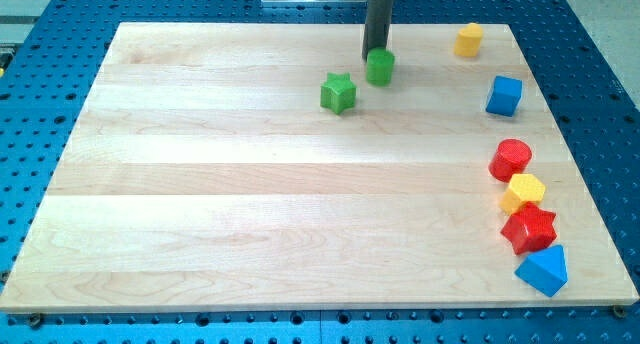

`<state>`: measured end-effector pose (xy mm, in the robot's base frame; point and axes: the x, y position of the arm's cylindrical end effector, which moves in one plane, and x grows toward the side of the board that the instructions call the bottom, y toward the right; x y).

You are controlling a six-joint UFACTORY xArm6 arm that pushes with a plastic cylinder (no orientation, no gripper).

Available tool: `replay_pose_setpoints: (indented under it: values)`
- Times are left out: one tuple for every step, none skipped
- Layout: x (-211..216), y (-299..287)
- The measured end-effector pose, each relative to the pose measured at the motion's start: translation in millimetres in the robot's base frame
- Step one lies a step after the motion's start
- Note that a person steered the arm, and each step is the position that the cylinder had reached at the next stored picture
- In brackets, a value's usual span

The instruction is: Keep the blue blocks together at the bottom right side of the green blocks

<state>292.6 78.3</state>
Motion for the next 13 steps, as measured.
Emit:
replay_pose_setpoints:
  values:
    - [-14, 32]
    - [24, 52]
    - [42, 8]
    - [48, -17]
    - [41, 93]
    - [13, 195]
    - [-1, 201]
    - [55, 233]
    - [98, 235]
    - [119, 132]
    - [120, 191]
    - [93, 238]
    - [69, 200]
